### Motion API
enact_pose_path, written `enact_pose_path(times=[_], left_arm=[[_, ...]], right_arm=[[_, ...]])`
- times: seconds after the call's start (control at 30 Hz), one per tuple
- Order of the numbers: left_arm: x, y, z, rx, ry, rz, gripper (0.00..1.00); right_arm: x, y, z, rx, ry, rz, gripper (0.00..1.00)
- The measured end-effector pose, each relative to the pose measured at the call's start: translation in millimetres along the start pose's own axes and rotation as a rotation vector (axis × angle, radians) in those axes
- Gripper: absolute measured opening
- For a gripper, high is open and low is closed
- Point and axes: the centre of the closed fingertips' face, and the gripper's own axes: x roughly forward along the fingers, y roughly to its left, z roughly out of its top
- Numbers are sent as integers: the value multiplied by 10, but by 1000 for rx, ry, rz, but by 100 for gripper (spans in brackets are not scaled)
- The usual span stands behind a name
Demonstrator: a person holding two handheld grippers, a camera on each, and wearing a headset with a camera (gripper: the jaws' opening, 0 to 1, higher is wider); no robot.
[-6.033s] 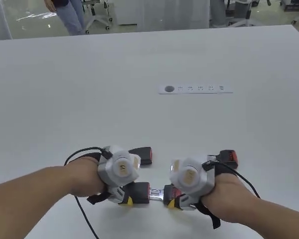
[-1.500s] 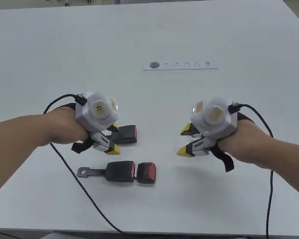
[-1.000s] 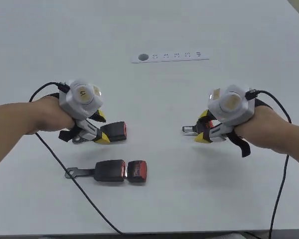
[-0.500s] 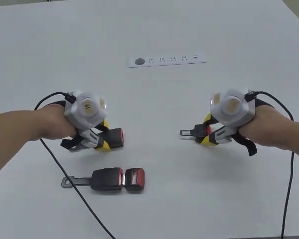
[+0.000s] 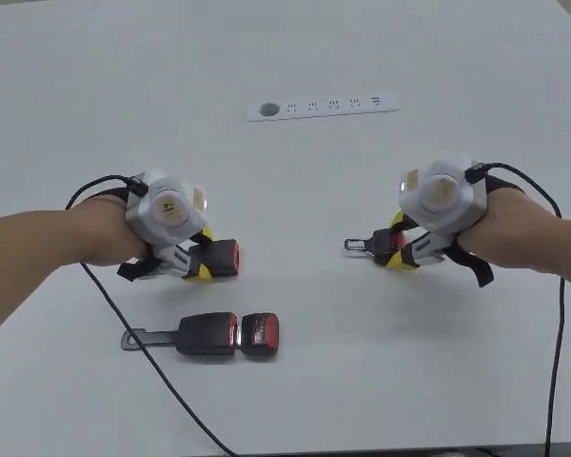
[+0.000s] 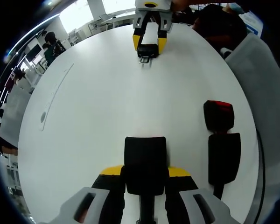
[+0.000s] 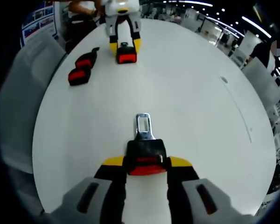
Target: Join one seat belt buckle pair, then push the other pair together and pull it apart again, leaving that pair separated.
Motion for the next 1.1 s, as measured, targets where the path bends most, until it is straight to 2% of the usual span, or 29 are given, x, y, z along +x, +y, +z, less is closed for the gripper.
enact_pose_path(times=[0.13, 0.37, 0.57, 0.87, 1.1], left_arm=[[7, 1, -3, -1, 12, 4, 33], [14, 2, -6, -3, 26, -2, 33], [17, 0, -8, -1, 28, 0, 33], [27, 4, -16, -2, 34, -4, 33], [30, -1, -16, -5, 43, -5, 33]], right_arm=[[88, 56, 167, -10, -20, 3, 33], [308, 134, 560, -36, -52, 12, 33], [455, 179, 812, -53, -78, 20, 33], [656, 193, 1110, -84, -93, 32, 33], [732, 206, 1215, -103, -92, 43, 33]])
